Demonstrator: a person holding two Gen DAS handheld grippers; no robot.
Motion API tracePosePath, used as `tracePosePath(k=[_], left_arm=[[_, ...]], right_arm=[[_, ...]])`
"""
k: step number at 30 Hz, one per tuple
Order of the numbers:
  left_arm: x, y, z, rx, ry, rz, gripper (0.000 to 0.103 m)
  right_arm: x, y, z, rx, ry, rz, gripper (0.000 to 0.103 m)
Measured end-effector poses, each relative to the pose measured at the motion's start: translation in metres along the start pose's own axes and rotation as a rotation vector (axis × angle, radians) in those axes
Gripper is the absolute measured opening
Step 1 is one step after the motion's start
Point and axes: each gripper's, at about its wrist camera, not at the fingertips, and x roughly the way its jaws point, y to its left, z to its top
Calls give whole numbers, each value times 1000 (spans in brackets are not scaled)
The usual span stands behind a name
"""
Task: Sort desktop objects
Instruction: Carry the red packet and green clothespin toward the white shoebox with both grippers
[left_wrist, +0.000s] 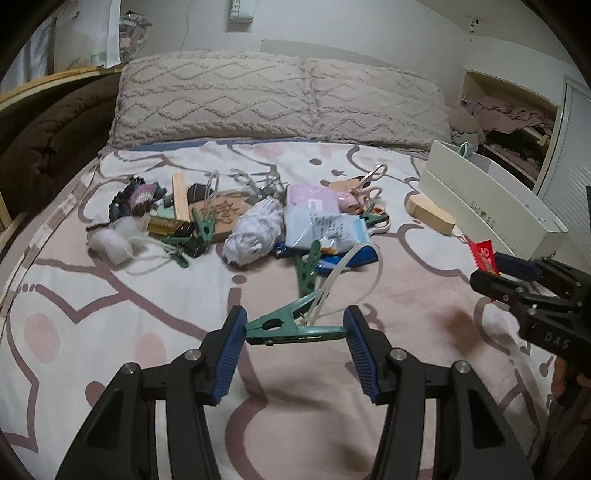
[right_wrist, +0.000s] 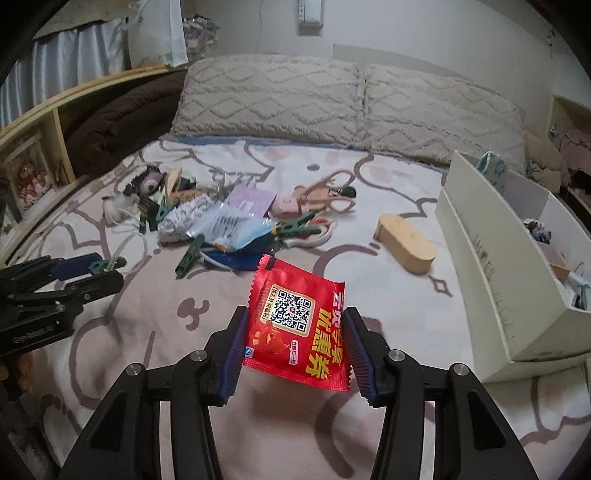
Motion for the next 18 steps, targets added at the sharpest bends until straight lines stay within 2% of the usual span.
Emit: tracePosePath(k=[10,14,18], left_arm=[[-12,-34,24,25,-90,29,54],[-12,-54,36,41,-111,17,54],[-12,-74,49,49,-139,-26,54]], right_arm=[[-25,-28,15,-2,-84,20,52],[-36,-45,26,1,-126,16,52],[-49,-65,39,22,-179,1,52]])
